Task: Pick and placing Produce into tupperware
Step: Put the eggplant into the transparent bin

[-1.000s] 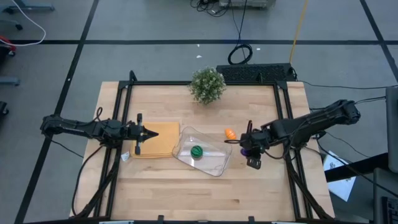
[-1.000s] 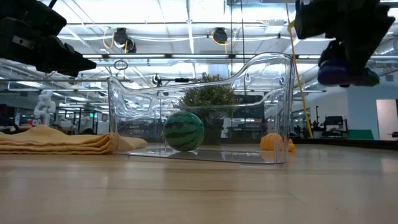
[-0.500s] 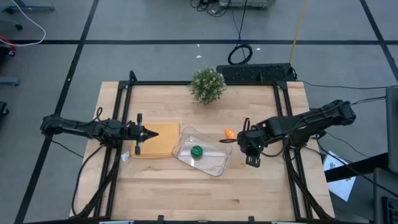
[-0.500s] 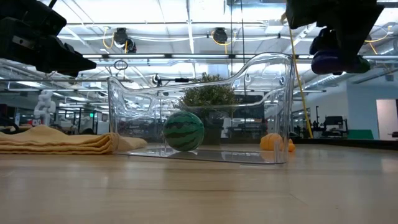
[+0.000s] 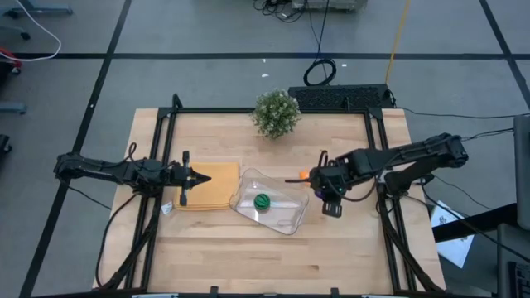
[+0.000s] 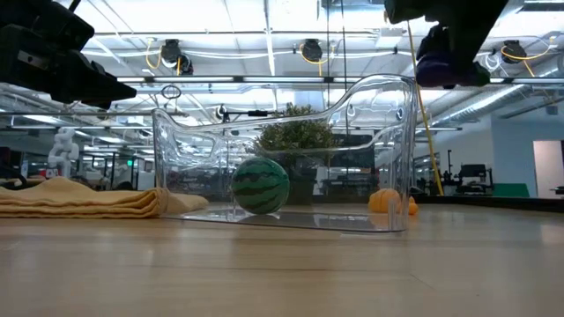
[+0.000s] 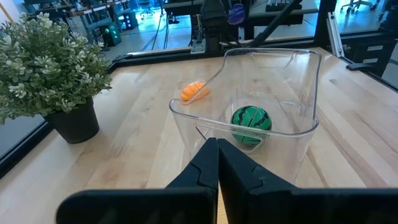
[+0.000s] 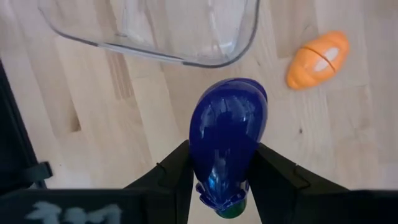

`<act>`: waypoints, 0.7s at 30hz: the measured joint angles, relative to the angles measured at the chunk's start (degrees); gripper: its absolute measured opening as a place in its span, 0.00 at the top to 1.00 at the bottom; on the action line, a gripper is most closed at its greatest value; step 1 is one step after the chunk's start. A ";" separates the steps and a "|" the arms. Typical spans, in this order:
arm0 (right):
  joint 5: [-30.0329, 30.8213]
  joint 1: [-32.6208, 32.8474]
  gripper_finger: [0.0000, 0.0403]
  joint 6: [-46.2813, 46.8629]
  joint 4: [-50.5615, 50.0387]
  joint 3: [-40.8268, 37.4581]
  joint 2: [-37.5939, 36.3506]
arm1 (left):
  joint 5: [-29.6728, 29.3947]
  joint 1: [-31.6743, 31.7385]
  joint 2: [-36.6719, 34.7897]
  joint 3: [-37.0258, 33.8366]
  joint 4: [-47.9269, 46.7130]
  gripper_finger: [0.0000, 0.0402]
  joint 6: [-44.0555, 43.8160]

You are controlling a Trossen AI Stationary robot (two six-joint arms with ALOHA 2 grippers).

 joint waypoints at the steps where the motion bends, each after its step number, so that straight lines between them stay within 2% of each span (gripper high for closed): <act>1: 0.03 -0.02 0.69 -0.18 -0.39 0.05 0.04 | 0.00 0.01 0.00 0.00 0.00 0.99 0.00; 11: 0.04 0.00 0.69 -3.68 1.00 0.12 -0.60 | -0.02 0.00 0.02 0.00 -0.04 0.99 0.00; 21: 3.98 -1.03 0.69 -8.73 5.44 0.12 -6.83 | -0.12 0.02 0.00 0.00 0.02 0.99 -0.09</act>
